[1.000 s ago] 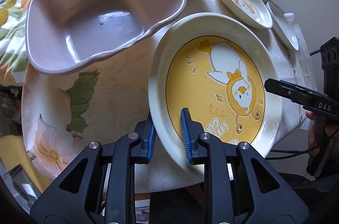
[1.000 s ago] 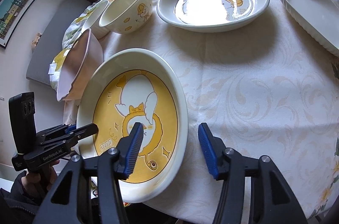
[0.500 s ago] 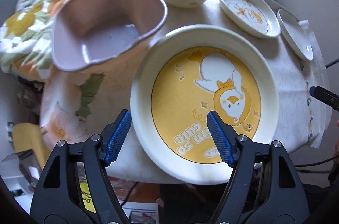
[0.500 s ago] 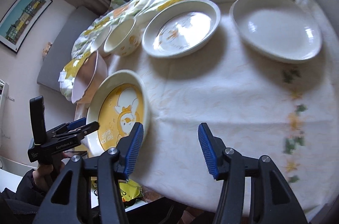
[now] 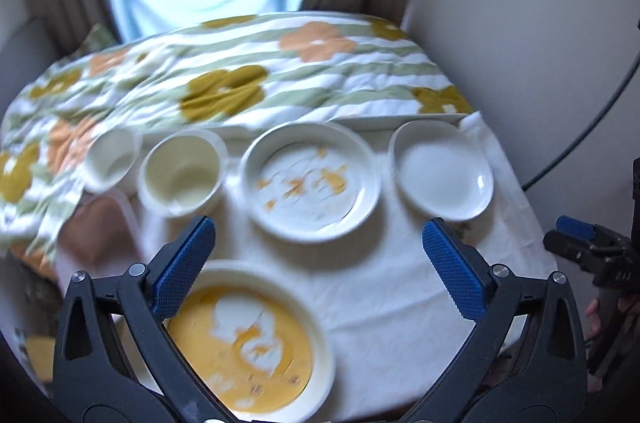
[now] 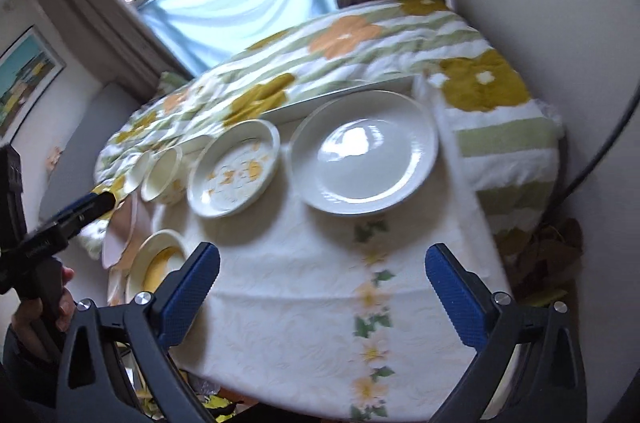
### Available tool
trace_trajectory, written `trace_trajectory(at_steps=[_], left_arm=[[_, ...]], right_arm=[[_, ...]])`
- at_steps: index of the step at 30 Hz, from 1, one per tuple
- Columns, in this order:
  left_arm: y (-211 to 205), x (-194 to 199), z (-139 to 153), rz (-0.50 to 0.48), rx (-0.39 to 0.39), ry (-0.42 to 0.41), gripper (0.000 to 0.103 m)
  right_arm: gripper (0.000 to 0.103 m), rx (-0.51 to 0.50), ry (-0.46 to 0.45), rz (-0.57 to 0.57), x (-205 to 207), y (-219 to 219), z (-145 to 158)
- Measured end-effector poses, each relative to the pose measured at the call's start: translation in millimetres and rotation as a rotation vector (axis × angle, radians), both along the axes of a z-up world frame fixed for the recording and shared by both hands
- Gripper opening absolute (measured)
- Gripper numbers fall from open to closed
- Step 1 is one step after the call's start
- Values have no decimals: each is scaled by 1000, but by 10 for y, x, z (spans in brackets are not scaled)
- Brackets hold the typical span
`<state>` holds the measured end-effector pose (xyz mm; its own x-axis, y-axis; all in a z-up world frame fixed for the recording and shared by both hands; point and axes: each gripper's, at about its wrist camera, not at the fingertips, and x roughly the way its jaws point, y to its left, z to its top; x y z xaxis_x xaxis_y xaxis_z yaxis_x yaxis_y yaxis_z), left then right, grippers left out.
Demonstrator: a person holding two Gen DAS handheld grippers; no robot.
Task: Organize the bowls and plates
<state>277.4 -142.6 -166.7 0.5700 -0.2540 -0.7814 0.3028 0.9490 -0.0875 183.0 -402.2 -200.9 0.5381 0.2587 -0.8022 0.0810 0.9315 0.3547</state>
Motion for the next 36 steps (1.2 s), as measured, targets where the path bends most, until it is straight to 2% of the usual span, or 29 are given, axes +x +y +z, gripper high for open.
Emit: trace_trajectory(at_steps=[2, 5, 8, 13, 15, 17, 18, 21, 26, 28, 33, 34, 36], left_arm=[[-237, 233, 8, -79, -17, 8, 103], [-560, 616, -73, -196, -26, 63, 103], [-849, 911, -187, -284, -21, 114, 103], [-1228, 1433, -545, -437, -13, 199, 103], [-1336, 1561, -755, -496, -6, 249, 98], [-1460, 1693, -985, -546, 11, 305, 65], [-1505, 1737, -1102, -558, 22, 328, 60], [-1586, 1854, -1360, -582, 34, 378, 51], [-1658, 1917, -1514, -629, 35, 408, 33], [-1675, 1943, -1537, -639, 31, 411, 23], [-1674, 1985, -1561, -641, 49, 393, 15], [-1673, 1975, -1557, -643, 51, 388, 15], [-1686, 1974, -1572, -645, 60, 376, 15]], right_arm=[[102, 21, 59, -43, 85, -143, -49], [102, 88, 68, -138, 125, -319, -100], [102, 118, 53, -179, 198, -384, -117], [102, 154, 52, -237, 445, -443, -282], [102, 182, 67, -266, 534, -477, -398], [94, 209, 91, -301, 624, -505, -568], [84, 220, 108, -316, 674, -512, -671], [66, 220, 146, -355, 778, -530, -881], [53, 207, 149, -406, 858, -539, -1017], [43, 206, 147, -422, 872, -542, -1041], [18, 185, 167, -462, 882, -579, -1099], [15, 185, 180, -465, 884, -585, -1121], [14, 184, 179, -470, 884, -592, -1128]])
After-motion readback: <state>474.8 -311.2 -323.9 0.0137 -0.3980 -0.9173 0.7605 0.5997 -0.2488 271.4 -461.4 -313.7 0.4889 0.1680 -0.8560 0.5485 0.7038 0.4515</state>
